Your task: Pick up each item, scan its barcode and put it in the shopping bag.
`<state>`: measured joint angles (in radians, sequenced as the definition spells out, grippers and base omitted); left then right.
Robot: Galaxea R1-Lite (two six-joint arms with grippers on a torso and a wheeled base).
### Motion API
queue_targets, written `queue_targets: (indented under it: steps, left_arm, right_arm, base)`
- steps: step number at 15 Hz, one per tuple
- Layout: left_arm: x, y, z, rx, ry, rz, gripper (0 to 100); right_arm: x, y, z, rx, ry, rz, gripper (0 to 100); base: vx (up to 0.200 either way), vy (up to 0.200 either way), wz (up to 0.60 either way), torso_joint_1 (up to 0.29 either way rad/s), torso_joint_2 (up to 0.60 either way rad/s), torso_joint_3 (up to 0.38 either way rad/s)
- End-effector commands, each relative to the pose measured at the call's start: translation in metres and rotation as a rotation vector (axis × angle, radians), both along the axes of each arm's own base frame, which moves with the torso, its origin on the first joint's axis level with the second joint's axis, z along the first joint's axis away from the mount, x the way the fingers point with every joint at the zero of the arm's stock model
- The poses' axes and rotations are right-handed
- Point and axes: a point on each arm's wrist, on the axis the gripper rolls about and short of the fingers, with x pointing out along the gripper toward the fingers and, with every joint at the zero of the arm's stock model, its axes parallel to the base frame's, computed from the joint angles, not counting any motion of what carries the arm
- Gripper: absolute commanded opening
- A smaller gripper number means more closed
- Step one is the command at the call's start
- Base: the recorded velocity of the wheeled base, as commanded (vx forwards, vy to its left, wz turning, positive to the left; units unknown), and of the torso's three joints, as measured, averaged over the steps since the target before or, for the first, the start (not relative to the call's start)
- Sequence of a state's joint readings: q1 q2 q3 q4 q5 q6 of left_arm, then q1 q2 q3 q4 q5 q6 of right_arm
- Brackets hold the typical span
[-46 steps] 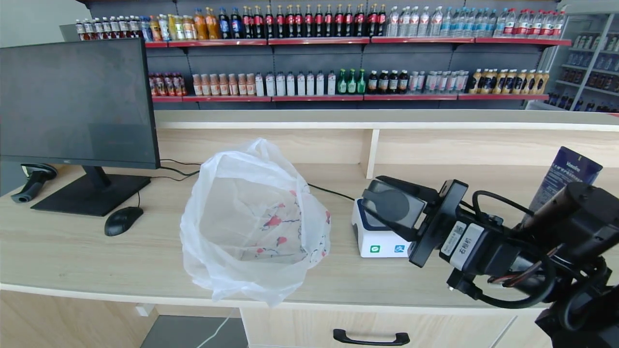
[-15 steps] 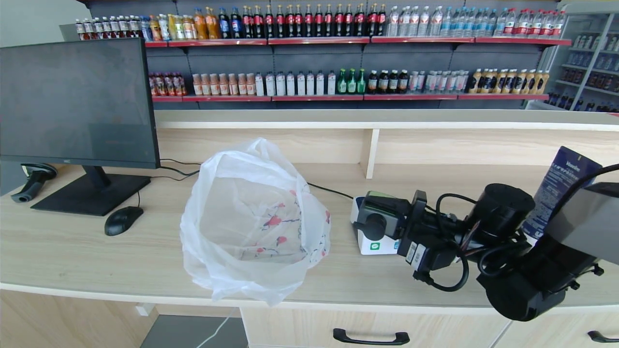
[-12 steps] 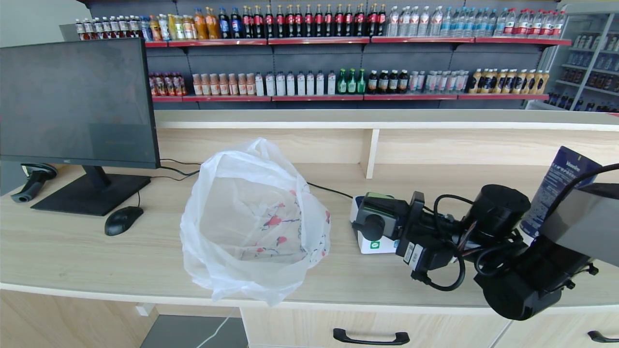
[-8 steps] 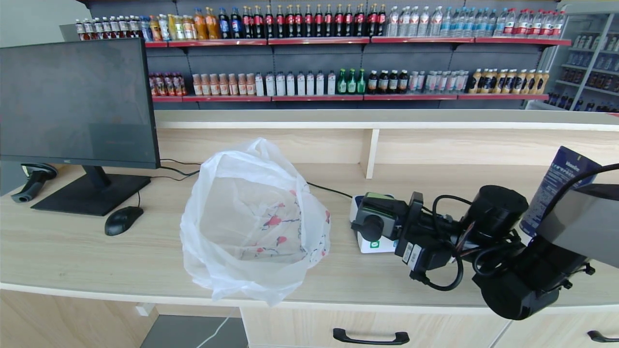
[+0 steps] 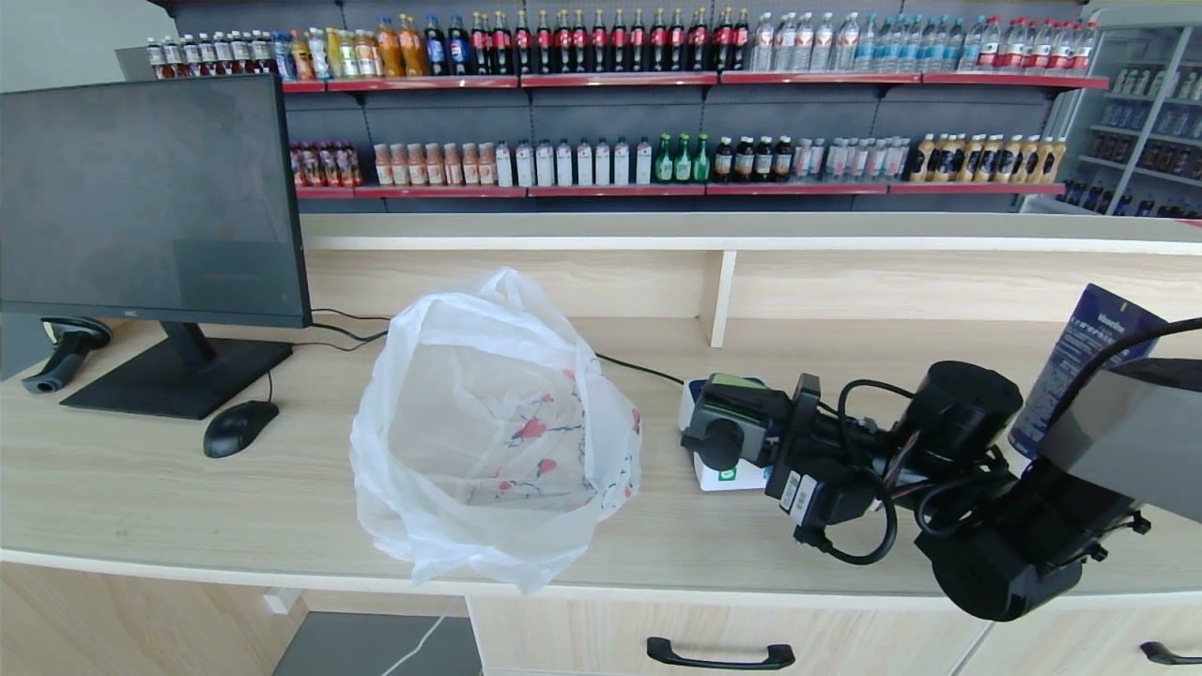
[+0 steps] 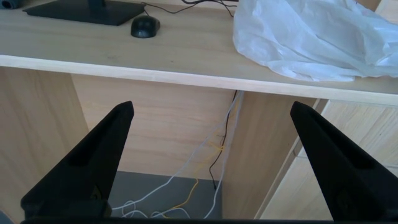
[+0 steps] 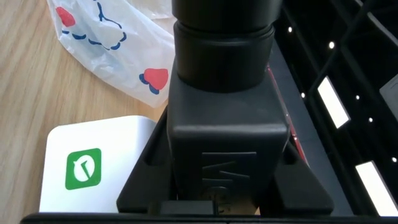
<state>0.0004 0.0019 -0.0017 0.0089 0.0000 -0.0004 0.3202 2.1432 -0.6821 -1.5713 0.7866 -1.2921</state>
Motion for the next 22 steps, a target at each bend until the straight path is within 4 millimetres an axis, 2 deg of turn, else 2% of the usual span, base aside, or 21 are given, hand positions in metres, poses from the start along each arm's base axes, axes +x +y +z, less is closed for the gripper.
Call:
queue_targets:
  steps: [1, 4, 9, 12, 15, 18, 22]
  left_arm:
    - [0.0, 0.0, 0.0, 0.002, 0.0, 0.0, 100]
    - [0.0, 0.0, 0.0, -0.003, 0.0, 0.003, 100]
    - [0.0, 0.0, 0.0, -0.009, 0.002, 0.003, 100]
    - [0.0, 0.0, 0.0, -0.007, 0.002, 0.003, 100]
    - [0.0, 0.0, 0.0, -0.007, 0.003, 0.003, 100]
    - [0.0, 0.0, 0.0, -0.007, 0.003, 0.003, 100]
    - [0.0, 0.0, 0.0, -0.009, 0.005, 0.003, 100]
  right_arm:
    - [0.0, 0.0, -0.001, 0.0, 0.004, 0.002, 0]
    - [-0.004, 0.0, 0.007, 0.006, -0.009, 0.017, 0]
    - [-0.025, 0.002, 0.038, 0.055, -0.034, 0.049, 0]
    - [-0.044, 0.013, 0.07, 0.126, -0.044, 0.111, 0]
    - [-0.059, 0.01, 0.095, 0.194, -0.033, 0.134, 0]
    - [-0.085, 0.012, 0.119, 0.306, 0.004, 0.106, 0]
    - [-0.104, 0.028, 0.132, 0.438, 0.096, 0.096, 0]
  base:
    - [0.0, 0.0, 0.0, 0.0, 0.0, 0.0]
    - [0.0, 0.0, 0.0, 0.0, 0.0, 0.0]
    - [0.0, 0.0, 0.0, 0.0, 0.0, 0.0]
    - [0.0, 0.0, 0.0, 0.0, 0.0, 0.0]
    - [0.0, 0.0, 0.0, 0.0, 0.0, 0.0]
    - [0.0, 0.0, 0.0, 0.0, 0.0, 0.0]
    - [0.0, 0.0, 0.0, 0.0, 0.0, 0.0]
